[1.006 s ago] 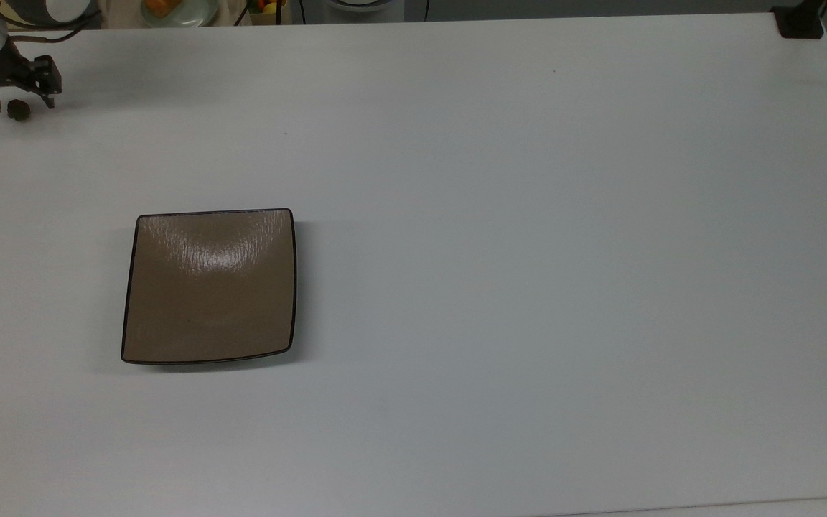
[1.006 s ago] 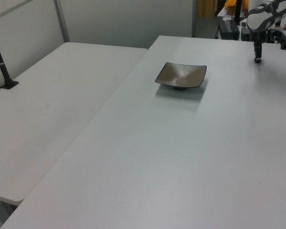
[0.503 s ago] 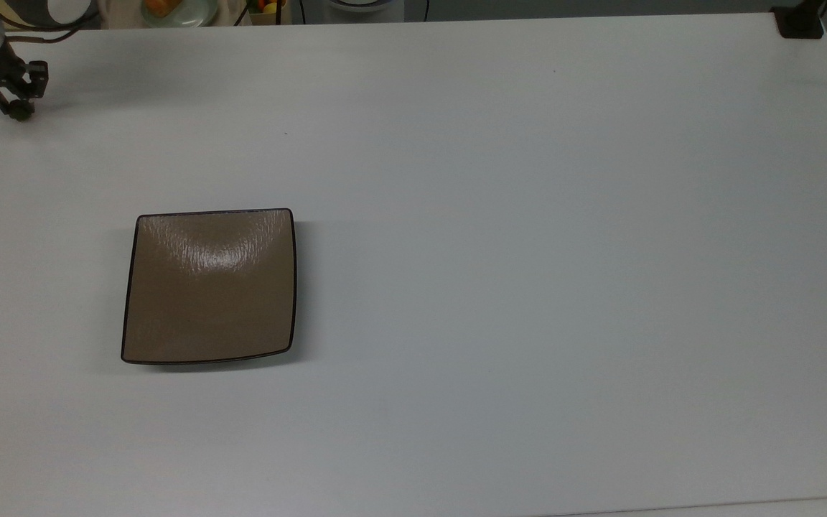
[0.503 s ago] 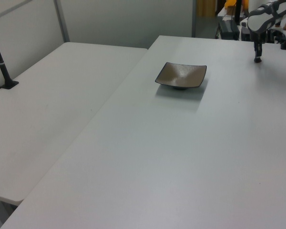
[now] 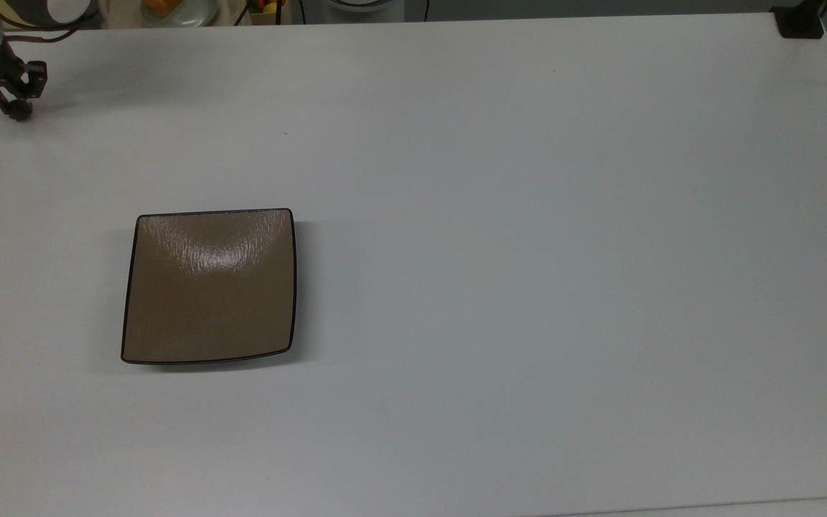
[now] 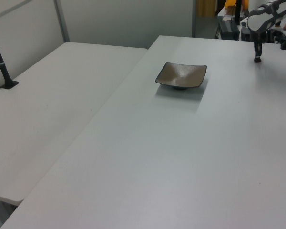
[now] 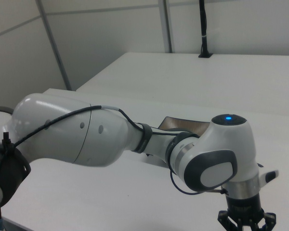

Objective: Strawberries on a ceramic plate
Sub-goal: 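Close the gripper on the red strawberry and lift it, then carry the strawberry over the brown plate and lower it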

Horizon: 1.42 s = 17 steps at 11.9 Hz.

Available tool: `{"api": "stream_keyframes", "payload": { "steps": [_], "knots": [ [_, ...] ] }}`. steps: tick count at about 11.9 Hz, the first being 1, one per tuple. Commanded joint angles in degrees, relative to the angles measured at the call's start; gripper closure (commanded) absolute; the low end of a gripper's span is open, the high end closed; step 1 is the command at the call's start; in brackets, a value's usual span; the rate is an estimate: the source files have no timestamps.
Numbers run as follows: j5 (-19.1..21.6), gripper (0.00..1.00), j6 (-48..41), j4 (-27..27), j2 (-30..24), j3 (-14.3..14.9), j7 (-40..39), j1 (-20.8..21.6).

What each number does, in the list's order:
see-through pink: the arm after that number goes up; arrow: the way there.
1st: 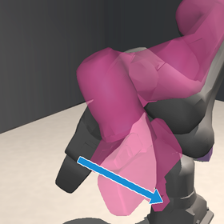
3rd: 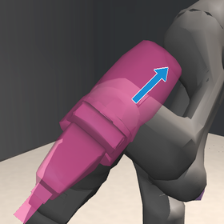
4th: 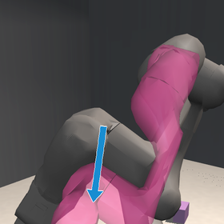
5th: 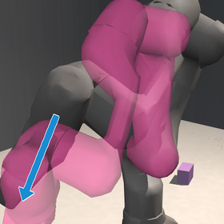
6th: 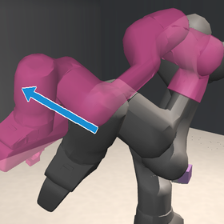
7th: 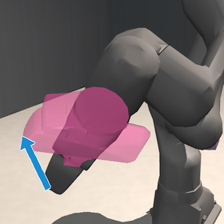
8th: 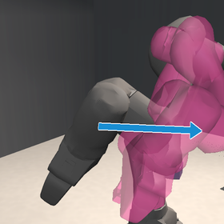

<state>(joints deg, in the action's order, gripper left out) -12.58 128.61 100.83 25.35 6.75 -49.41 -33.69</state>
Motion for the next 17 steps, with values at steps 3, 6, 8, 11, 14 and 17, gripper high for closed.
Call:
{"api": "stream_keyframes", "payload": {
  "steps": [3, 6, 8, 11, 14, 17],
  "knots": [
    [0.18, 1.00, -10.19, -3.00, -5.04, -0.68, -0.95, 2.14],
    [0.63, 1.00, -17.32, -6.95, -7.59, -3.40, -0.78, 2.49],
    [3.24, 1.00, -22.31, -11.16, -8.48, -4.89, -0.60, 3.28],
    [8.96, 1.00, -26.56, -16.71, -8.92, -6.39, -0.07, 6.52],
    [10.21, 1.00, -25.86, -17.51, -8.74, -8.50, 5.96, 10.39],
    [10.47, 1.00, -22.63, -17.34, -7.87, -8.59, 10.64, 15.49]
  ]
}}
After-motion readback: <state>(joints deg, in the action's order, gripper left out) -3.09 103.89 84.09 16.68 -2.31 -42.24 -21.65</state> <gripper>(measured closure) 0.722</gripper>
